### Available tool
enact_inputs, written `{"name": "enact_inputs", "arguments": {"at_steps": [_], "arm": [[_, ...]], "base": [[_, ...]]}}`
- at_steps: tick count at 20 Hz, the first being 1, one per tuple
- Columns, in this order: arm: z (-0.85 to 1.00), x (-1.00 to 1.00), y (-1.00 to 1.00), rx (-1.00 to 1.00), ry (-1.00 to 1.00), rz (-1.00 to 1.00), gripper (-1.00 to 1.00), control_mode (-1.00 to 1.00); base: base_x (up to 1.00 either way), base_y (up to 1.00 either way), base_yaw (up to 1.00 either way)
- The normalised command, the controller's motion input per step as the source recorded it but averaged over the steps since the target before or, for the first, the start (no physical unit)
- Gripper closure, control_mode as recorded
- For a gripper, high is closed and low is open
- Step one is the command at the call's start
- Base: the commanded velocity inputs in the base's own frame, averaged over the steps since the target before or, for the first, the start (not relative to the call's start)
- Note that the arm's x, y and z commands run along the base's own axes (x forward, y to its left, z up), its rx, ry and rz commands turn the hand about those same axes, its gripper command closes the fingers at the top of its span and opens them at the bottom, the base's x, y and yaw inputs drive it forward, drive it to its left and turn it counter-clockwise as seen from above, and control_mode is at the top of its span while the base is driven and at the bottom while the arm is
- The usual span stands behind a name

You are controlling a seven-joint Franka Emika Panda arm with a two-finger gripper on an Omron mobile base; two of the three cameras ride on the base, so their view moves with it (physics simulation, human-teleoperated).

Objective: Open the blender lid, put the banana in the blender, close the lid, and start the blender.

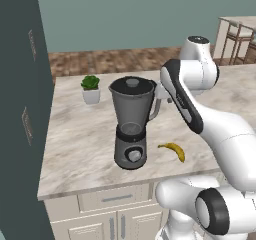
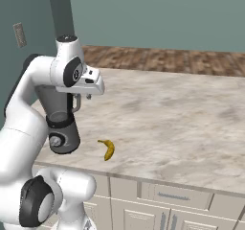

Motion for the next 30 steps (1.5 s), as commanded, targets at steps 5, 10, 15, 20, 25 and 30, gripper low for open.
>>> {"name": "enact_inputs", "arguments": {"at_steps": [5, 10, 15, 20, 25, 30], "arm": [[0.07, -0.13, 0.03, 0.00, -0.15, -0.04, -1.00, -1.00], [0.83, -0.14, 0.45, 0.00, -0.18, -0.09, -1.00, -1.00], [0.79, 0.01, 0.74, 0.00, -0.05, 0.00, -1.00, -1.00], [0.12, 0.35, 0.69, 0.01, 0.00, 0.00, -1.00, -1.00], [-0.01, 0.40, 0.40, 0.00, 0.04, 0.00, -1.00, -1.00], [-0.10, 0.12, 0.04, 0.00, 0.09, 0.01, -1.00, -1.00]], "base": [[0.00, 0.00, 0.00], [0.00, 0.00, 0.00], [0.00, 0.00, 0.00], [0.00, 0.00, 0.00], [0.00, 0.00, 0.00], [0.00, 0.00, 0.00]]}}
